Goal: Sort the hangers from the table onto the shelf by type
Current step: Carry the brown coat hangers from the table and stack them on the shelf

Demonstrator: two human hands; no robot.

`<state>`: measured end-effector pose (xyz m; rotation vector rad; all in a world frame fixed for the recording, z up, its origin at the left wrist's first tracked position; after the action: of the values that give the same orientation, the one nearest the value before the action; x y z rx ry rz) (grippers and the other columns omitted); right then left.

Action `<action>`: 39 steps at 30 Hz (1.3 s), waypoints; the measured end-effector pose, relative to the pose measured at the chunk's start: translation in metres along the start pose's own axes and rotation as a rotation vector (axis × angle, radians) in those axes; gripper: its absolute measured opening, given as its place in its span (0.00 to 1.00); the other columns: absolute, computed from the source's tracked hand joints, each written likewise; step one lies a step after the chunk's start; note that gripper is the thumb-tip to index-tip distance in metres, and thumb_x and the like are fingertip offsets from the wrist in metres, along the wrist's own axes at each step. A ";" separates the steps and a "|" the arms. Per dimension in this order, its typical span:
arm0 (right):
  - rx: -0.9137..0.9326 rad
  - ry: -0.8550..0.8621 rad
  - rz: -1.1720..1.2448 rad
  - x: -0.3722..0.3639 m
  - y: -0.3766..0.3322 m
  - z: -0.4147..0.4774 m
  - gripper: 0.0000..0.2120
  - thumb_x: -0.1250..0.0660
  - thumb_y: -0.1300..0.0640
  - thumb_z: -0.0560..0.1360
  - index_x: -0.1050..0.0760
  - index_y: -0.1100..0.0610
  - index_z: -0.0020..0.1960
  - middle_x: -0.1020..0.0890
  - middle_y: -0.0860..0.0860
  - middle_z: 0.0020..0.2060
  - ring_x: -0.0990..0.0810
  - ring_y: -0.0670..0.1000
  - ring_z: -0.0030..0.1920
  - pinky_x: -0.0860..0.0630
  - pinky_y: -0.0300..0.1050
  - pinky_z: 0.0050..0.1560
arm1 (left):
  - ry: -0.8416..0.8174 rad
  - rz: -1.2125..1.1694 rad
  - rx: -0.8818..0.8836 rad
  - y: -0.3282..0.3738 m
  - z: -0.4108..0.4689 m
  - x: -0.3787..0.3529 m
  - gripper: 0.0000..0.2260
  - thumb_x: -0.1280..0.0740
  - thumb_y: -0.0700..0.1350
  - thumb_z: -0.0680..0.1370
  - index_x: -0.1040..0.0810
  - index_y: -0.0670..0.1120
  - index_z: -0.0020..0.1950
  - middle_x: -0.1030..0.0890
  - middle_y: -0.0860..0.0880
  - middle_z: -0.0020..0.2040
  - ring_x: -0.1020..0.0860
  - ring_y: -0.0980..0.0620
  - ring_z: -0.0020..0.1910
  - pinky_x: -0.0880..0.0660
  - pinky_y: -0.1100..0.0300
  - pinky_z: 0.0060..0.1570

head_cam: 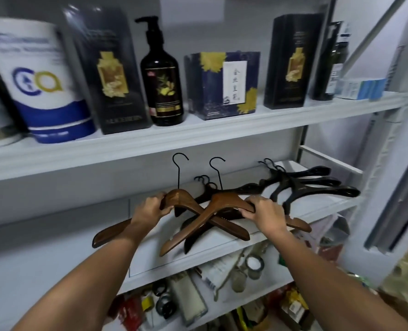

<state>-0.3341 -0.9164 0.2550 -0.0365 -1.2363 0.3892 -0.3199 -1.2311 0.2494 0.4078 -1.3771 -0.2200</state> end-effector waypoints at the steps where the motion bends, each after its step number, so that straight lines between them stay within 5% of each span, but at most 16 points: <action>1: 0.019 -0.007 0.014 -0.004 -0.009 0.003 0.17 0.36 0.39 0.74 0.23 0.47 0.58 0.18 0.49 0.51 0.19 0.54 0.51 0.26 0.46 0.45 | 0.018 -0.011 0.021 -0.011 -0.005 0.005 0.19 0.32 0.52 0.75 0.28 0.47 0.63 0.18 0.43 0.52 0.20 0.41 0.52 0.23 0.49 0.51; 17: 0.257 -0.077 0.094 -0.059 -0.101 0.011 0.18 0.35 0.37 0.73 0.21 0.46 0.57 0.16 0.48 0.48 0.17 0.53 0.46 0.22 0.47 0.41 | 0.198 0.073 0.279 -0.126 -0.079 0.037 0.18 0.34 0.52 0.77 0.28 0.45 0.63 0.19 0.43 0.52 0.21 0.42 0.50 0.28 0.57 0.44; 31: 0.117 -0.161 0.059 -0.093 -0.158 0.041 0.16 0.34 0.43 0.75 0.22 0.48 0.59 0.18 0.49 0.51 0.19 0.53 0.52 0.24 0.46 0.50 | 0.070 -0.024 0.286 -0.228 -0.018 0.038 0.16 0.36 0.52 0.78 0.29 0.45 0.61 0.20 0.43 0.51 0.21 0.42 0.50 0.26 0.54 0.46; 39: 0.028 -0.202 0.127 -0.117 -0.164 0.036 0.13 0.33 0.42 0.74 0.21 0.48 0.54 0.18 0.47 0.46 0.19 0.51 0.48 0.23 0.47 0.47 | 0.017 -0.024 0.202 -0.243 0.018 0.003 0.16 0.35 0.51 0.78 0.28 0.42 0.60 0.20 0.40 0.48 0.21 0.41 0.46 0.24 0.51 0.45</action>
<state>-0.3545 -1.1125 0.1993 -0.0536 -1.4316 0.5305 -0.3163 -1.4563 0.1555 0.5927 -1.3831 -0.0973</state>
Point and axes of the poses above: each hand's wrist, its own z-axis towards the middle knuckle, its own x-axis out of the back of the hand, y = z × x, the point moved 2 cm from there along z, towards the middle knuckle
